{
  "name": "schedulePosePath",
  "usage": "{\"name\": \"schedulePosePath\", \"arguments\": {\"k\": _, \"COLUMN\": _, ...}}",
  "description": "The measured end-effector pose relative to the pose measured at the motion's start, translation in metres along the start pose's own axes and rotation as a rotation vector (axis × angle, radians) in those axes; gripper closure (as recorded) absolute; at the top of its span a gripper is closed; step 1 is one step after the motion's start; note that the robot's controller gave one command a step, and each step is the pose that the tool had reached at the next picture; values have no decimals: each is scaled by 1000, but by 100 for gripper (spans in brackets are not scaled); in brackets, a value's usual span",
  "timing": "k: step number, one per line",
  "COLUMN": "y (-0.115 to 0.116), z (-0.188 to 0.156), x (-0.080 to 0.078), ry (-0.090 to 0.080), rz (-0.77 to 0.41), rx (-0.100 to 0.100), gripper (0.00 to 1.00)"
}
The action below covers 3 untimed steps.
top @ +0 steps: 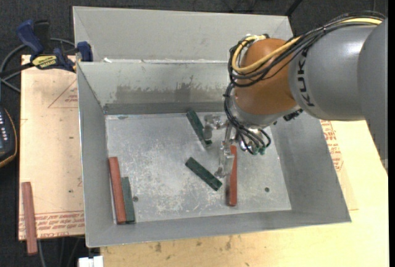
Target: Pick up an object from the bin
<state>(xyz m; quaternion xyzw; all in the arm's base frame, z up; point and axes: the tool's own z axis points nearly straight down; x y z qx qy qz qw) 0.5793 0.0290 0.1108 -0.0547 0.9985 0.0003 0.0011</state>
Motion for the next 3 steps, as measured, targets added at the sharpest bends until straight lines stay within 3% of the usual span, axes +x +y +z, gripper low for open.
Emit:
{"name": "schedulePosePath", "arguments": {"k": 1, "y": 22, "z": 38, "x": 38, "ry": 4, "rz": 168, "rx": -1, "gripper": 0}}
{"name": "schedulePosePath", "arguments": {"k": 2, "y": 21, "z": 37, "x": 37, "ry": 1, "rz": 169, "rx": -1, "gripper": 100}}
{"name": "schedulePosePath", "arguments": {"k": 3, "y": 54, "z": -113, "x": 29, "ry": -9, "rz": 190, "rx": -2, "gripper": 100}}
